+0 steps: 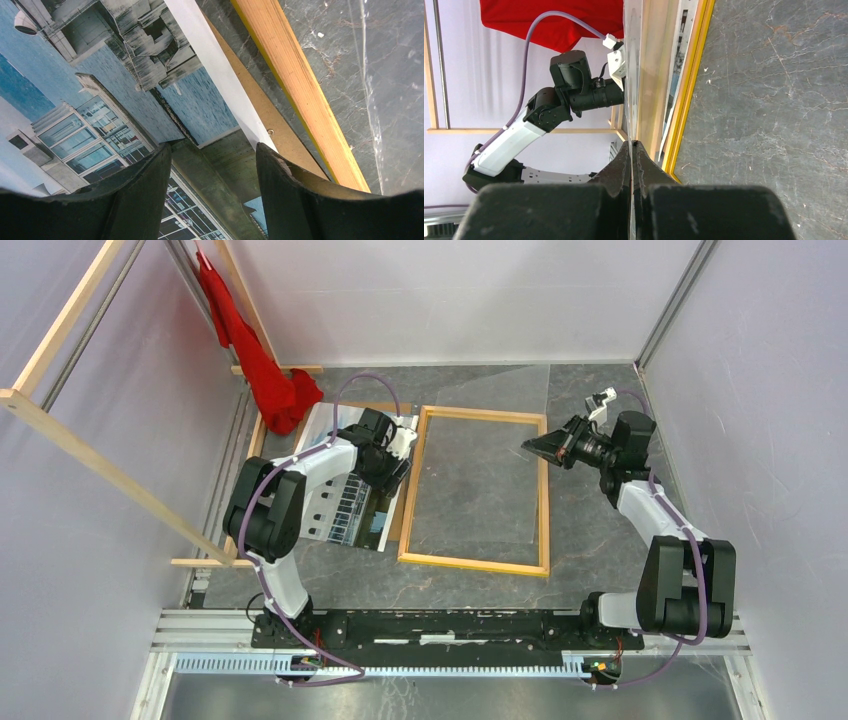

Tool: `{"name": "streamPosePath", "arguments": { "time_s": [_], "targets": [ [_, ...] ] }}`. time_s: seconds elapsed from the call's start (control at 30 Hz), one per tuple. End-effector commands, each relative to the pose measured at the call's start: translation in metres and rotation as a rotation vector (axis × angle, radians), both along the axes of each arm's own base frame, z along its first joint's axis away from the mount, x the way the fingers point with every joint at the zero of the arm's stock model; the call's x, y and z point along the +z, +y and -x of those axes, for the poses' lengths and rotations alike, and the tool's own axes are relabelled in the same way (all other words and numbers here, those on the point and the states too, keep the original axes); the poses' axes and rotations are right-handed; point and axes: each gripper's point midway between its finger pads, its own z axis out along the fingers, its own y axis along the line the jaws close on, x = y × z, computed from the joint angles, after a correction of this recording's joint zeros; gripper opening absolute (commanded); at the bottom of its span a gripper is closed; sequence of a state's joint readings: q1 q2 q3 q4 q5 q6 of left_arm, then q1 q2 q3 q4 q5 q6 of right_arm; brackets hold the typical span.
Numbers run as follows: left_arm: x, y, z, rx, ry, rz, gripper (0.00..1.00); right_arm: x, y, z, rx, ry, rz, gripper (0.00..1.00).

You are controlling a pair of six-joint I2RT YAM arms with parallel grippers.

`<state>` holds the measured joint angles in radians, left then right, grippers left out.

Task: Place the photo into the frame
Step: Place the photo frame item in the photo frame.

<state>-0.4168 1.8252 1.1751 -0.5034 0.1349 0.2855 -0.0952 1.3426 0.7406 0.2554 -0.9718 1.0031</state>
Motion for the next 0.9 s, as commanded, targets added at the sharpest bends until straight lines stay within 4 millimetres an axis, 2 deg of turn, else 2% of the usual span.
{"name": "streamPosePath", "arguments": {
  "time_s": [0.0, 0.53, 0.87],
  "targets": [
    [0.012, -0.010, 0.001, 0.034, -0.002, 0.066, 0.69, 0.018, 0.006, 0.003, 0.027, -0.074, -0.010, 0.00],
    [0.016, -0.011, 0.001, 0.029, -0.010, 0.070, 0.69, -0.013, 0.006, 0.009, 0.064, -0.027, 0.060, 0.00],
    [0.016, -0.015, 0.001, 0.019, -0.009, 0.078, 0.68, -0.032, 0.004, 0.002, 0.086, 0.014, 0.089, 0.00]
  ]
}}
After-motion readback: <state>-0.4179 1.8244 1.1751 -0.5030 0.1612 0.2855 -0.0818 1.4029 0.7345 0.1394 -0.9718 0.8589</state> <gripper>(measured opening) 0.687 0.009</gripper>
